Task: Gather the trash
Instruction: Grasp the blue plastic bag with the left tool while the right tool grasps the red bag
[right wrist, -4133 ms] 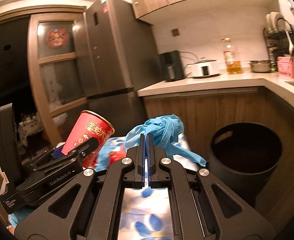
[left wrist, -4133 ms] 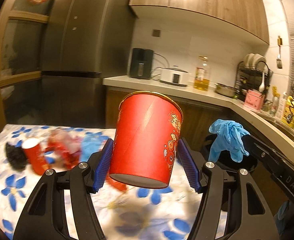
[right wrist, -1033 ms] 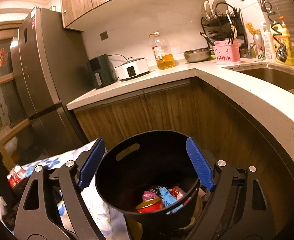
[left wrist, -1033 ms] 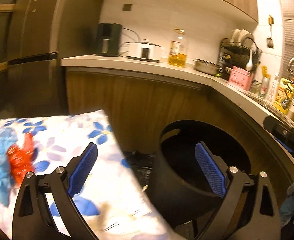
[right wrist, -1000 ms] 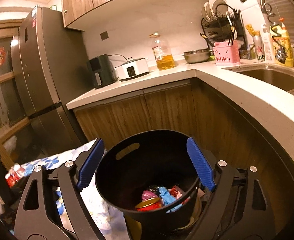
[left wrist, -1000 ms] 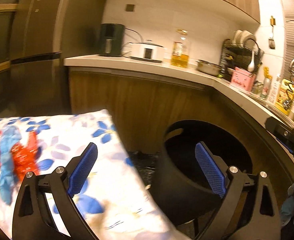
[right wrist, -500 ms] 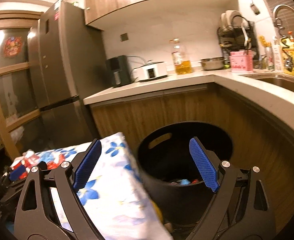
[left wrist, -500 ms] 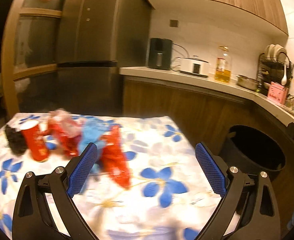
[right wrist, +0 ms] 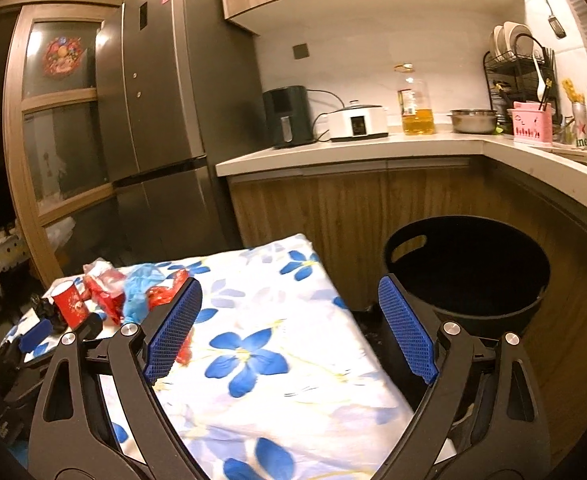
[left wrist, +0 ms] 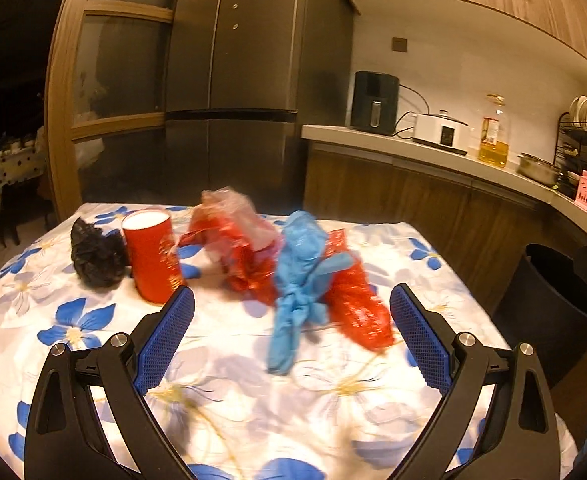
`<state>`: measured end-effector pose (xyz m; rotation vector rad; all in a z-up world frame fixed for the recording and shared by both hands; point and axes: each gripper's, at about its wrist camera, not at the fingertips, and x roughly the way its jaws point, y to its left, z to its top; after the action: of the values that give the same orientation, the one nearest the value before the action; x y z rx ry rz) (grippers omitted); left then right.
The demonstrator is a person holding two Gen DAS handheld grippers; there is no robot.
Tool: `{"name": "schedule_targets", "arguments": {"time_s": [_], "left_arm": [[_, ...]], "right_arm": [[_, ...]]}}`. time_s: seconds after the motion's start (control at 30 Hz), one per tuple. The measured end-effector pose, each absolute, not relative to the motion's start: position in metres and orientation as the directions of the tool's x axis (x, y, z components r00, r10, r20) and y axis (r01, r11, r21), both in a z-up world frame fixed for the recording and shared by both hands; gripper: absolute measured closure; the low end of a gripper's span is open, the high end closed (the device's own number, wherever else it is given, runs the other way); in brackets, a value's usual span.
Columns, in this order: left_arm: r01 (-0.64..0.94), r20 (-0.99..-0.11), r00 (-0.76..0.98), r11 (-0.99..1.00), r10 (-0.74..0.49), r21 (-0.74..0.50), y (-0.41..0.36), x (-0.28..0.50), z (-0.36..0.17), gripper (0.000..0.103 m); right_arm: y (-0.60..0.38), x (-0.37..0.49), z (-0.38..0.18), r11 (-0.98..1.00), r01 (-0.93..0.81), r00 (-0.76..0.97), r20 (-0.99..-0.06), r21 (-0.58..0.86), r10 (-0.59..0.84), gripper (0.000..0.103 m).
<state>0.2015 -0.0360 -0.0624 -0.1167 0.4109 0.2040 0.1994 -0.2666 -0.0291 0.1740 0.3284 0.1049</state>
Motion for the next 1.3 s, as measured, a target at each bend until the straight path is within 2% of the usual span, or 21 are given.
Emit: {"name": "schedule_targets", "arguments": {"time_s": [0.27,0.37,0.43,0.53,0.73,0.8,0.9,1.0,1.3], "left_arm": [[-0.241,-0.438,0.882,0.966,0.176,-0.097,-0.019,0.215,-0.076,0.009],[-0.240,-0.464,0.871,0.964,0.164,-0.110,-0.017,0.228,-0.083,0.013],[-0.247,-0.481,0.861,0.963,0.166,-0.111,-0.017,0.237,-0.087,0.019],[-0.247,-0.522,0.839,0.963,0.156,-0.111,-0.018,0.250,-0.094,0.030],[-0.219,-0.595,0.797,0.968,0.103,-0.126,-0.016,0.264,-0.110,0.060],[-0.207,-0.619,0.782,0.967,0.071,-0.152,-0.012,0.267,-0.115,0.083],[-0.198,-0.635,0.771,0.963,0.039,-0.181,-0.006,0.265,-0.119,0.098],[-0.190,-0.613,0.790,0.960,0.025,-0.206,0.000,0.253,-0.113,0.102],[-0.178,-0.479,0.877,0.952,0.038,-0.250,0.025,0.194,-0.069,0.102]], "right_arm": [[-0.247,0.211,-0.034,0.980,-0.084,0.931,-0.337,0.179,0.141,0.012],[-0.243,0.215,-0.036,0.979,-0.095,0.927,-0.344,0.179,0.153,0.012],[-0.239,0.216,-0.036,0.980,-0.101,0.927,-0.342,0.173,0.156,0.012],[-0.233,0.218,-0.037,0.982,-0.109,0.930,-0.334,0.155,0.155,0.012],[-0.215,0.230,-0.043,0.983,-0.134,0.925,-0.340,0.125,0.170,0.012],[-0.209,0.235,-0.046,0.980,-0.150,0.918,-0.351,0.129,0.187,0.012],[-0.199,0.243,-0.052,0.976,-0.173,0.904,-0.373,0.131,0.210,0.012],[-0.186,0.249,-0.057,0.974,-0.198,0.894,-0.386,0.115,0.227,0.013],[-0.146,0.275,-0.075,0.960,-0.257,0.852,-0.444,0.109,0.279,0.023]]}}
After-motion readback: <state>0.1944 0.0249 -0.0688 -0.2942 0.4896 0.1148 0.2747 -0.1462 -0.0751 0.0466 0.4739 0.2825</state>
